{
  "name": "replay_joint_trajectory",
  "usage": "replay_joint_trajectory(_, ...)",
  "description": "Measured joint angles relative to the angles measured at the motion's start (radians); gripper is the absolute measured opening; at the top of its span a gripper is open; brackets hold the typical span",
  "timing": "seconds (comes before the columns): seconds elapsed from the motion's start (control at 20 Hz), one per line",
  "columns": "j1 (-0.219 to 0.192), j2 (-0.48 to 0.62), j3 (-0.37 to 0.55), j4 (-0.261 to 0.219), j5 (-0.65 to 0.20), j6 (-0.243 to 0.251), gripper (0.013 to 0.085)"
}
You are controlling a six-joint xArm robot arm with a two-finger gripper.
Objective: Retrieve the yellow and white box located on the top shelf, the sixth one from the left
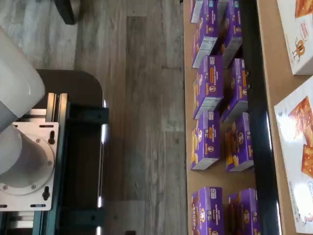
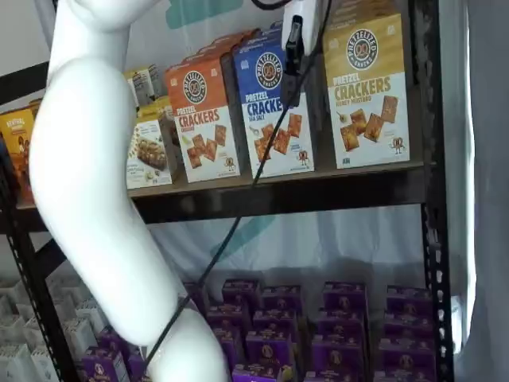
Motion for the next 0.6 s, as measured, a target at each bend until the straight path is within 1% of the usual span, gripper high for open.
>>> replay_joint_trajectory(0.05,0.001,0.0,0.0,-0.002,-0.001,0.0,0.085)
replay_joint_trajectory(0.1,0.041,-0.018,0.023,-0.076,-0.035,0.0,0.085)
replay_joint_trajectory(0.15,0.064,-0.033,0.043,-0.117,-0.059,0.0,0.085)
replay_joint_trajectory(0.2,0.076,-0.044,0.063,-0.138,-0.078,0.001,0.085)
replay_joint_trajectory(0.35,0.082,-0.063,0.098,-0.147,-0.103,0.002,0.085)
replay_joint_trajectory(0.5,0.072,-0.084,0.133,-0.128,-0.137,-0.002,0.085)
replay_joint_trajectory(0.6,0.059,-0.084,0.132,-0.109,-0.143,-0.007,0.085)
